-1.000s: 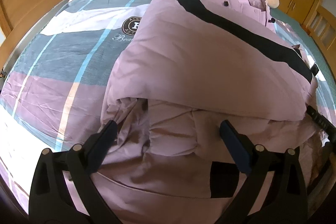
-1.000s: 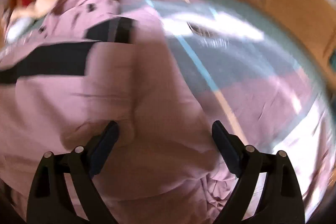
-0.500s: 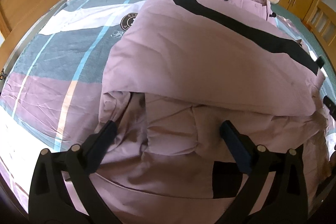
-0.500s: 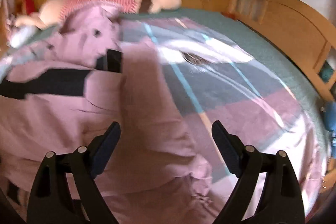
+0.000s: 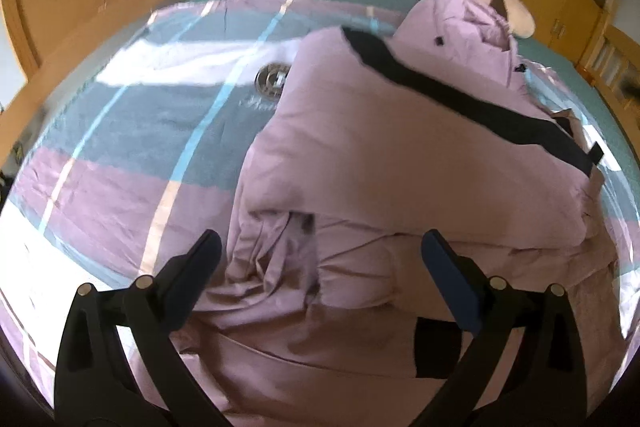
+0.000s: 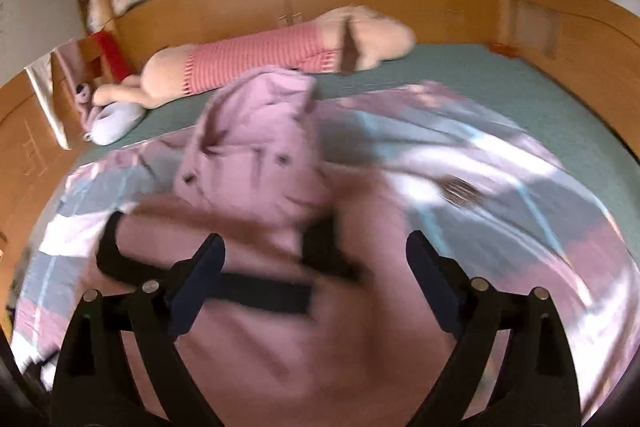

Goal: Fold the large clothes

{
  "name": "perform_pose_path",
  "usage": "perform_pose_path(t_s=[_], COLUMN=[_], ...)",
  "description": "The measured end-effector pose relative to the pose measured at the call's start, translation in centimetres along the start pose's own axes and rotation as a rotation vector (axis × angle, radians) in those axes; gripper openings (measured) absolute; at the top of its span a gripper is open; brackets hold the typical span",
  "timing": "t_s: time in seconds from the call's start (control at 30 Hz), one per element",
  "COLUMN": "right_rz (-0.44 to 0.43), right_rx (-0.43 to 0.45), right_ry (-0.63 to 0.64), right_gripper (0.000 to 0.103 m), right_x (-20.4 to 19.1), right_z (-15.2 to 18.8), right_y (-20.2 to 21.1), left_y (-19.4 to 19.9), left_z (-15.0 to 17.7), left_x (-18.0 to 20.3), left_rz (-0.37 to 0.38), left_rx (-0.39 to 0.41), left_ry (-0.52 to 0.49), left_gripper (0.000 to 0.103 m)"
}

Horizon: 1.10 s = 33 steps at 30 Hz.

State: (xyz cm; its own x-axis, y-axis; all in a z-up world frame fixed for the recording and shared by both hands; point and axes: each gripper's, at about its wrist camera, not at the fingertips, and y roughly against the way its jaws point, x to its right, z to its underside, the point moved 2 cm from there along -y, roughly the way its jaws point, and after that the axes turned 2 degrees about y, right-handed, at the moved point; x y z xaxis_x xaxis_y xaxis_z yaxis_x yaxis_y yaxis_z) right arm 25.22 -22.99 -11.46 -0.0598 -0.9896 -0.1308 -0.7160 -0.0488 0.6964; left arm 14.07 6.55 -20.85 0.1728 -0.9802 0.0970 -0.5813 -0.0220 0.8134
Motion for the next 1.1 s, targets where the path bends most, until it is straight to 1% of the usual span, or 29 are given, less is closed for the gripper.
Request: perform_pose_path(t_s=[0.03,0.07,0.1,0.17,0.2,0.27,0.3,0.33,0.37,0.4,0.43,0.47,0.5,0.57,0.6,0.63,0.67,0.73,0.77,0.83,0.87,0.9,0.97,1.0,1.03,1.07,1.1], right_rz=[-0.007,0.01,0.023,0.039,0.067,0.128,0.141,0.151,0.159,0.179,0.198,0.193,0.163,0.102,0.049,0.01,-0.032,-0.097,-0.132,-0.169,-0.177,-0.174,-0.124,-0.109,-0.098,-0.068,-0.029], right_rx=[-0.018,-0.018,-0.018,-0.047,-0.076,-0.101,-0.117,-0.14,-0.166,-0.19,-0.184,-0.111,-0.05,0.08,0.162,0.216,0.257,0.302,0.317,0.306,0.283,0.235,0.134,0.095,0.035,-0.014,-0.03], right_ry=[-0.005,-0.015,-0.027,-0.048,-0.075,-0.125,-0.138,-0.15,-0.157,-0.164,-0.166,-0.165,-0.157,-0.093,-0.03,0.036,0.101,0.178,0.217,0.25,0.25,0.241,0.274,0.275,0.261,0.248,0.241], right_gripper=[0.092,0.092,0.092,0.092,0.092,0.092,0.091,0.088,0.072,0.037,0.016,0.008,0.005,0.005,0.005,0.004,0.004,0.004,0.004,0.004,0.004,0.004,0.005,0.006,0.007,0.008,0.016], right_x=[-0.4,-0.9,-1.3,-1.9,-1.9,-1.6,-1.4,-1.2,-1.0,-0.9,-0.8,-0.9,-1.4,-2.7,-3.9,-4.8,-5.6,-6.0,-5.7,-4.6,-3.7,-2.5,-0.8,-0.3,0.5,1.2,1.7], right_z=[-1.9,-4.8,-6.7,-9.0,-10.2,-11.0,-10.9,-10.5,-10.3,-9.7,-9.3,-9.2,-9.3,-9.2,-8.8,-8.0,-6.8,-4.1,-1.8,1.3,3.0,5.1,8.6,9.8,11.2,12.3,13.1], right_y=[-2.1,-5.4,-7.9,-11.9,-14.8,-19.0,-20.3,-21.7,-23.1,-24.3,-24.4,-23.2,-21.9,-18.0,-14.9,-11.9,-8.6,-3.0,0.6,4.2,5.6,6.6,6.9,6.9,6.9,7.0,7.4], left_y=[-0.3,-0.6,-1.0,-1.8,-2.1,-2.9,-3.2,-3.3,-3.3,-3.3,-3.5,-3.6,-3.7,-3.8,-3.8,-3.7,-3.6,-3.4,-3.3,-2.9,-2.6,-2.2,-1.2,-0.5,0.1,0.7,1.4], left_z=[0.1,0.0,0.1,0.3,0.3,0.6,0.7,0.9,1.0,1.0,1.0,1.1,1.1,1.4,1.4,1.4,1.4,1.2,1.1,0.9,0.8,0.8,0.6,0.5,0.3,0.2,0.1], left_x=[-0.2,-0.2,-0.4,-0.5,-0.5,-0.6,-0.6,-0.5,-0.5,-0.4,-0.3,-0.3,-0.3,-0.3,-0.3,-0.2,-0.2,-0.3,-0.3,-0.6,-0.6,-0.7,-0.6,-0.5,-0.4,-0.3,-0.2], left_rz=[0.014,0.027,0.041,0.045,0.044,0.058,0.056,0.055,0.054,0.053,0.05,0.047,0.046,0.046,0.044,0.039,0.037,0.041,0.044,0.059,0.073,0.094,0.139,0.162,0.173,0.177,0.171], left_rx=[-0.018,-0.033,-0.046,-0.07,-0.077,-0.08,-0.079,-0.071,-0.063,-0.057,-0.051,-0.051,-0.054,-0.063,-0.064,-0.066,-0.069,-0.079,-0.083,-0.088,-0.088,-0.088,-0.082,-0.072,-0.061,-0.045,-0.025], left_ry=[0.015,0.024,0.028,0.023,0.021,0.019,0.011,-0.005,-0.018,-0.028,-0.041,-0.047,-0.049,-0.041,-0.041,-0.044,-0.041,-0.023,-0.015,0.01,0.026,0.046,0.078,0.091,0.094,0.092,0.084], left_gripper=[0.101,0.101,0.101,0.101,0.101,0.101,0.101,0.101,0.101,0.101,0.101,0.101,0.101,0.101,0.101,0.101,0.101,0.101,0.101,0.101,0.101,0.101,0.101,0.101,0.101,0.101,0.101])
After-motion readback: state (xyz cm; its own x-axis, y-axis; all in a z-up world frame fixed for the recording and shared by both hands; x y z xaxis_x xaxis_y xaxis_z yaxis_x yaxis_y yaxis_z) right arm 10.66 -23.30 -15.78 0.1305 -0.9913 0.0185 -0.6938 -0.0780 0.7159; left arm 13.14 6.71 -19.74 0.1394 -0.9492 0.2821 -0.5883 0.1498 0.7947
